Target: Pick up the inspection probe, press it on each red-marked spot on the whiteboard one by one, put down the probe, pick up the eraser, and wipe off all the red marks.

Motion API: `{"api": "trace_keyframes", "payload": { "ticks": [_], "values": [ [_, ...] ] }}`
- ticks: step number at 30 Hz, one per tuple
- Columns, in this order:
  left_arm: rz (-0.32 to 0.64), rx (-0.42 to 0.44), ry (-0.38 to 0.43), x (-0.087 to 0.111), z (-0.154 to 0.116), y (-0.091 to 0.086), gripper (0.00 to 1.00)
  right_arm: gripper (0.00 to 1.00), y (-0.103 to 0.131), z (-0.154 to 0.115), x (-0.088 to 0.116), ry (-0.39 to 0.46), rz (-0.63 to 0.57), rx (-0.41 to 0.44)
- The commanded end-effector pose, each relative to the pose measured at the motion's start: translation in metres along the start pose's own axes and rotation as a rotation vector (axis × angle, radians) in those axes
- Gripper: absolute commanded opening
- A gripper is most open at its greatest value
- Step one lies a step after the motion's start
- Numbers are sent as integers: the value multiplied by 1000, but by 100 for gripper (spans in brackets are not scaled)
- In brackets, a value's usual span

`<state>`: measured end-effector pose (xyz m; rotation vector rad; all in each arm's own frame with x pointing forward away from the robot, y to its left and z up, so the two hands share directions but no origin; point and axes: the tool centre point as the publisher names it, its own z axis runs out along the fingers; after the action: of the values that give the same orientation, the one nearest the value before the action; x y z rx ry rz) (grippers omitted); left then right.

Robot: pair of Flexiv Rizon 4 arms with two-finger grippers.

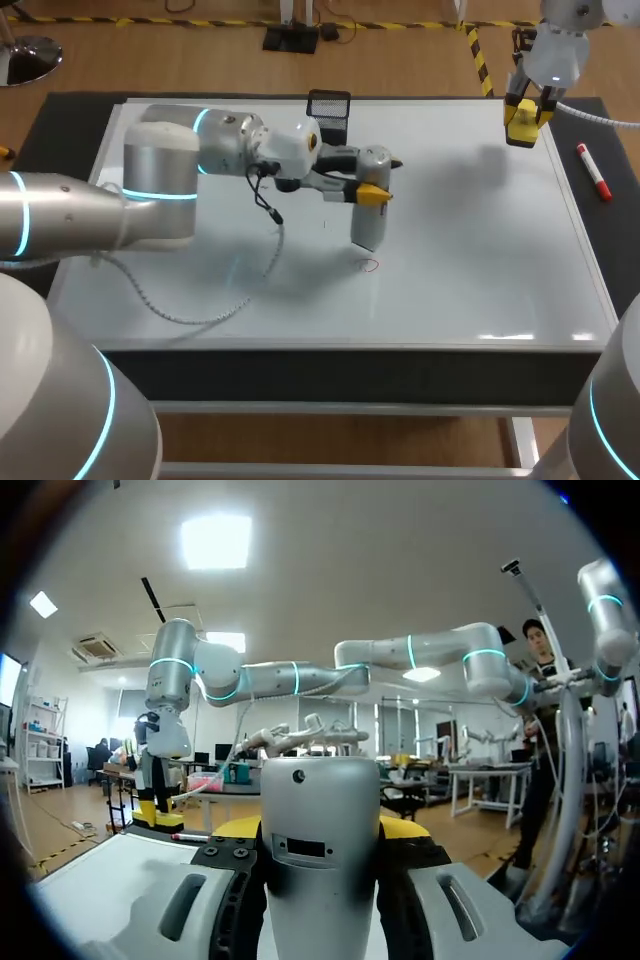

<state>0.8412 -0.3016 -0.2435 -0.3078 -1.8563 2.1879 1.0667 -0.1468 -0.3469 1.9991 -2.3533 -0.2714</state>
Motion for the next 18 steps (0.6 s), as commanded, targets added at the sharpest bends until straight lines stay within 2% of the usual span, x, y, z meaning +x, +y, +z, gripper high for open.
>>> {"api": "trace_keyframes", "payload": {
  "ticks": [1,18],
  "values": [
    [-9,21,14,1,4,7,0,0,-1,-2,1,3,-3,-1],
    [-38,30,-11,6,7,27,0,0,-1,-2,1,3,-3,-1]
  ]
}}
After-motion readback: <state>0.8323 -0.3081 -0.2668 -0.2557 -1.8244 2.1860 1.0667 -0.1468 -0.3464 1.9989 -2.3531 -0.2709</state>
